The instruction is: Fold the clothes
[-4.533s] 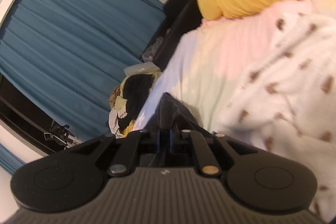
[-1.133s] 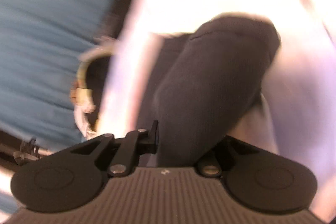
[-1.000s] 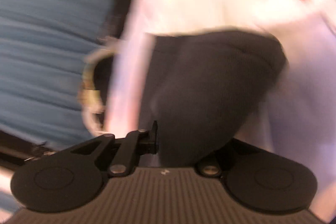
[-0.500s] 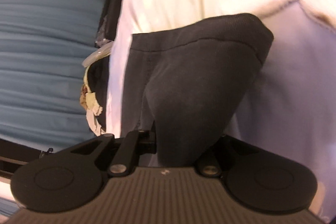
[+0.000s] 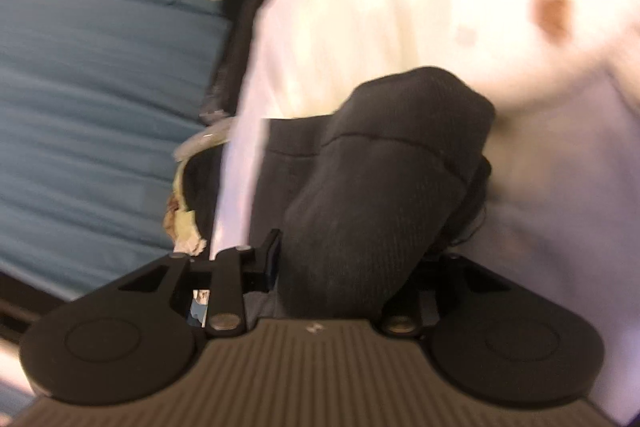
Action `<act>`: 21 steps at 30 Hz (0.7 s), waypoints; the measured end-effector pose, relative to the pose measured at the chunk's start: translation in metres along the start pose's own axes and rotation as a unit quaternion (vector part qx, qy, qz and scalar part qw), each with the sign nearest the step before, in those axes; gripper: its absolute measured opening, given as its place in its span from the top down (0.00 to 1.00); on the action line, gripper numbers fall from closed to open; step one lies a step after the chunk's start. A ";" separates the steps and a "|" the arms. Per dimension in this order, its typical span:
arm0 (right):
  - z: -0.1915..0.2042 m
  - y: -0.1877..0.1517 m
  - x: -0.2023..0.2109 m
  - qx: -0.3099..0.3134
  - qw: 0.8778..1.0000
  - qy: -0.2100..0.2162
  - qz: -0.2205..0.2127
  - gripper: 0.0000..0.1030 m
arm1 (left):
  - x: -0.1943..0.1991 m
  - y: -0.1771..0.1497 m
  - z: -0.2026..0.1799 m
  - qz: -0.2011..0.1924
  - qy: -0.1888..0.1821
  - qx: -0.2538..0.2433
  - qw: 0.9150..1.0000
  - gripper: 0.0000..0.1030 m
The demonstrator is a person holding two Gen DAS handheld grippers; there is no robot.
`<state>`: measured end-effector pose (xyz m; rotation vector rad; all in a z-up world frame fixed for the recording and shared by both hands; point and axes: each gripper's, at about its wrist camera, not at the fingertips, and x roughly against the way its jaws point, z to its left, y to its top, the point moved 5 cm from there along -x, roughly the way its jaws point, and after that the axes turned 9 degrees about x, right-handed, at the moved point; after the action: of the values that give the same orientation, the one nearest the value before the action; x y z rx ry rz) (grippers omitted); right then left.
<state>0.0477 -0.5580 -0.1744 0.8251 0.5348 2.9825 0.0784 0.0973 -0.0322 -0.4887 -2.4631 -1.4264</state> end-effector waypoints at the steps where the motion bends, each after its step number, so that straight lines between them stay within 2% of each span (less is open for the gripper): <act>1: 0.000 0.001 -0.002 0.005 1.000 0.000 -0.002 0.64 | -0.010 -0.012 -0.006 0.013 -0.002 -0.016 1.000 0.14; 3: 0.001 0.003 -0.005 0.014 1.000 -0.001 -0.007 0.65 | -0.029 -0.037 -0.013 0.047 -0.004 -0.037 0.998 0.14; 5: 0.001 0.005 -0.009 0.023 1.000 -0.002 -0.012 0.65 | -0.050 -0.061 -0.013 0.083 0.016 -0.065 0.994 0.14; 7: 0.001 0.007 -0.013 0.032 0.999 -0.003 -0.016 0.74 | -0.071 -0.082 -0.010 0.131 0.044 -0.101 0.985 0.14; 8: 0.002 0.008 -0.015 0.037 0.999 -0.004 -0.018 0.74 | -0.077 -0.091 -0.010 0.142 0.052 -0.122 0.981 0.14; 10: 0.008 0.009 -0.015 0.053 0.998 -0.001 -0.026 0.81 | -0.079 -0.096 -0.013 0.139 0.050 -0.142 0.979 0.09; 14: 0.054 0.007 0.006 0.138 0.987 0.045 -0.069 0.83 | -0.076 -0.089 -0.015 0.140 0.041 -0.124 0.982 0.08; 15: 0.073 0.002 0.011 0.184 0.978 0.041 -0.084 0.83 | -0.073 -0.086 -0.015 0.138 0.037 -0.120 0.982 0.08; 17: 0.112 -0.009 0.022 0.278 0.954 0.028 -0.112 0.83 | -0.066 -0.078 -0.016 0.133 0.032 -0.109 0.985 0.08; 21: 0.183 -0.058 0.045 0.393 0.904 0.053 -0.159 0.83 | -0.050 -0.049 -0.018 0.105 0.021 -0.092 0.990 0.08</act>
<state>0.0949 -0.4402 -0.0238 0.4910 1.7434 2.4707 0.1054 0.0512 -0.0810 -0.7264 -2.1828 -1.5642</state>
